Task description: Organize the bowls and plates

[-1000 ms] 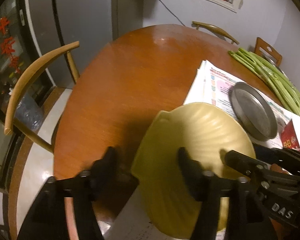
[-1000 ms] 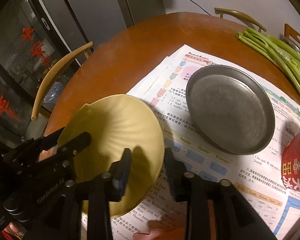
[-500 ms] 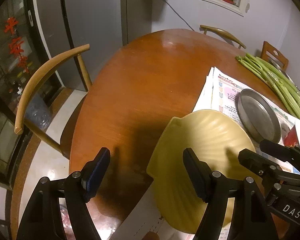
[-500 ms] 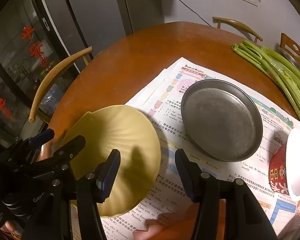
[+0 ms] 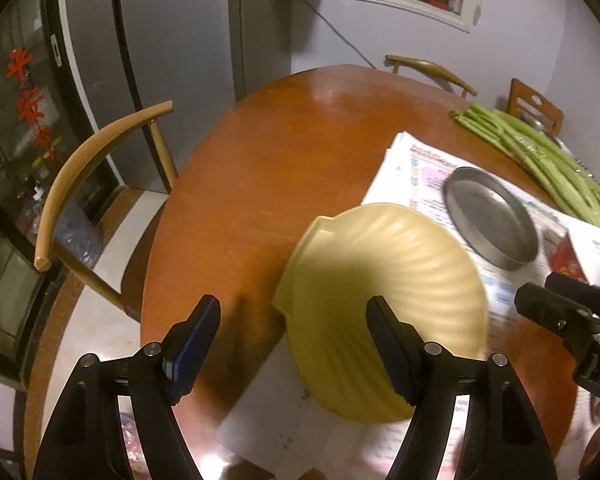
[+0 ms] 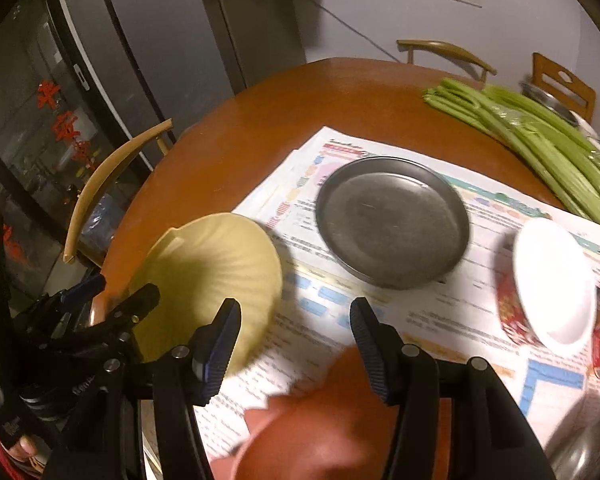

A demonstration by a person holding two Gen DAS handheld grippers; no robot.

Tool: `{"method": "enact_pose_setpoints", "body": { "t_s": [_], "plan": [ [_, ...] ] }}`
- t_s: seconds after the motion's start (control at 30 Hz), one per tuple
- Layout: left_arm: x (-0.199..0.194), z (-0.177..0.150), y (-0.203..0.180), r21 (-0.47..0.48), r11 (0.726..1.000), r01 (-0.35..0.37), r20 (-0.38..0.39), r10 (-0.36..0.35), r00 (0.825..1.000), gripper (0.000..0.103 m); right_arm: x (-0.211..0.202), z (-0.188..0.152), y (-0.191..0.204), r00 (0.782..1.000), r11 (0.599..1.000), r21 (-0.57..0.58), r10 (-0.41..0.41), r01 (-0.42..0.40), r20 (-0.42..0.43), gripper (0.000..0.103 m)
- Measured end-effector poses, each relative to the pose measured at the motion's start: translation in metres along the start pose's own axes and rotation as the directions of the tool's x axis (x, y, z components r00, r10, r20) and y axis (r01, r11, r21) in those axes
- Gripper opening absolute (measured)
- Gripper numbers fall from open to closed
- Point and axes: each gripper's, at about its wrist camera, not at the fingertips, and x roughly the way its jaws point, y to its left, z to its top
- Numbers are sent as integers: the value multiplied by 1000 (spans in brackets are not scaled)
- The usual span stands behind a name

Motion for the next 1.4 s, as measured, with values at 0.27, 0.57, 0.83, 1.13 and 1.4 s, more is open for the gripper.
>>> {"method": "enact_pose_setpoints", "body": {
  "t_s": [0.27,0.57,0.83,1.13,1.4],
  "plan": [
    [-30,-19,-27,97,993,73,32,-76,997,77,-28,-25,-18,999,998,32,-51,51,-2,57],
    [-47,-36,-68,133,973,189,0,-190,982,77,-65,-66,-51,996,992,91,-88,86,12,56],
    [-46,-54,-98,191,959,209,-27,-208,978,77,-74,-92,-76,994,986,128,-105,106,-14,56],
    [-48,-68,-119,272,944,189,-24,-190,982,77,-62,-114,-80,994,986,142,-77,88,-81,56],
    [-41,-69,-124,277,940,199,-24,-200,980,77,-51,-120,-75,991,989,127,-68,82,-114,56]
  ]
}}
